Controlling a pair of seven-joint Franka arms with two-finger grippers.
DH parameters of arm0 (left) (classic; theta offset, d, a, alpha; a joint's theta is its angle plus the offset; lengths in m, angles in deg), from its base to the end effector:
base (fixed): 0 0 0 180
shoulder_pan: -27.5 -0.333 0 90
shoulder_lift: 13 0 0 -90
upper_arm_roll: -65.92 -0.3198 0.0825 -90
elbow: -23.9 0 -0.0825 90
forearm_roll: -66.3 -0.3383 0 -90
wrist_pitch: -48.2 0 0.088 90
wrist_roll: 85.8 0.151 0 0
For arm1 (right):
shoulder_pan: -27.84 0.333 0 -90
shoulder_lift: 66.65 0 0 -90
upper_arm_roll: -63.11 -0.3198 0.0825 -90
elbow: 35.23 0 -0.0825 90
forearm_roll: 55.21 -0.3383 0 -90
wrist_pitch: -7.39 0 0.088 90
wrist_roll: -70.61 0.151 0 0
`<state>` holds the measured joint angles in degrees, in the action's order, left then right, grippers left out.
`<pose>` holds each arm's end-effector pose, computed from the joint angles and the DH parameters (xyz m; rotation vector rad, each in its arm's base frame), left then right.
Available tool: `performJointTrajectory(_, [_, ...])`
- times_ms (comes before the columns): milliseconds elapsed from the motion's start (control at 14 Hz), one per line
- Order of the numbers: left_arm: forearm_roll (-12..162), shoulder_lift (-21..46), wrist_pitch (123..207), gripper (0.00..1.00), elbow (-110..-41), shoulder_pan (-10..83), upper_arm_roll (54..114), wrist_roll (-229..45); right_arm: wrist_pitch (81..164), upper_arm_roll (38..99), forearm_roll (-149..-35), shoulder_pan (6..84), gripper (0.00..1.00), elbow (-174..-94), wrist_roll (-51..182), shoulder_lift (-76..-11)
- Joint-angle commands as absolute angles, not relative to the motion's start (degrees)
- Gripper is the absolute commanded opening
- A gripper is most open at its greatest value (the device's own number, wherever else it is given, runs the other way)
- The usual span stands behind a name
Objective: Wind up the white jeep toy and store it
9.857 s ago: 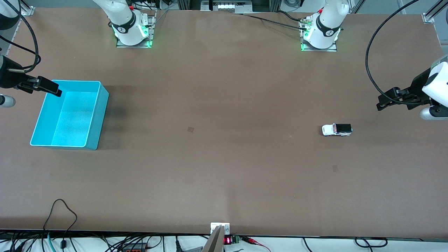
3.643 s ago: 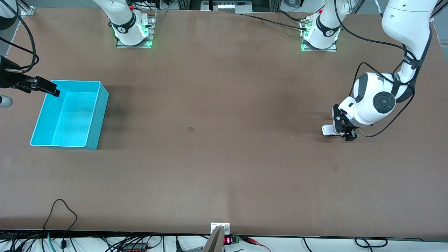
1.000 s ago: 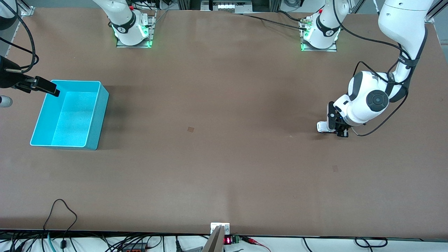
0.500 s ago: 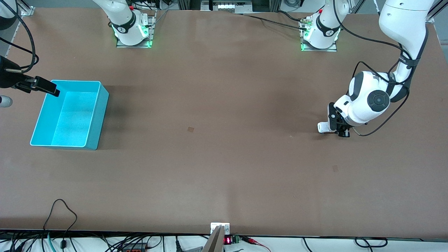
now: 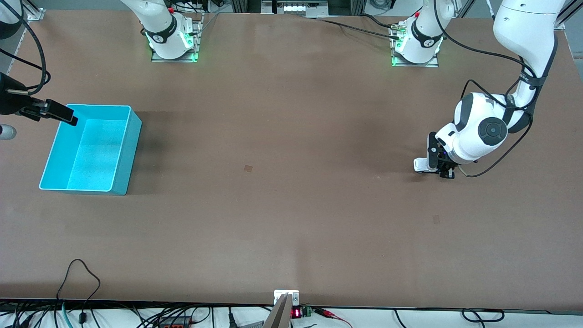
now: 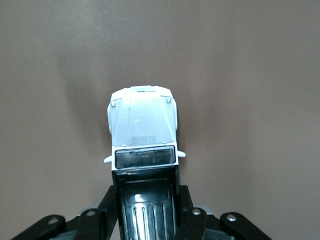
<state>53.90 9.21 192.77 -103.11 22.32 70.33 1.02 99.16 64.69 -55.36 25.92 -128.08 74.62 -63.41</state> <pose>0.5171 0.0092 0.1925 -2.0876 2.3260 0.1837 0.5210 -0.0311 0.5366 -3.1319 0.2059 0.1184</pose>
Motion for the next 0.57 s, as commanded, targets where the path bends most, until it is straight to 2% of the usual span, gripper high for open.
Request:
performJointTrajectory(0, [51.1,9.8,193.2,0.22,-103.4,21.0,70.6,2.0,98.6,64.8,-56.3,25.6,1.00,-128.0,73.7,-63.7])
performJointTrajectory(500, [51.2,11.9,194.9,0.20,-103.0,17.5,70.6,1.4,98.6,64.7,-56.3,25.8,1.00,-128.0,73.7,-63.7])
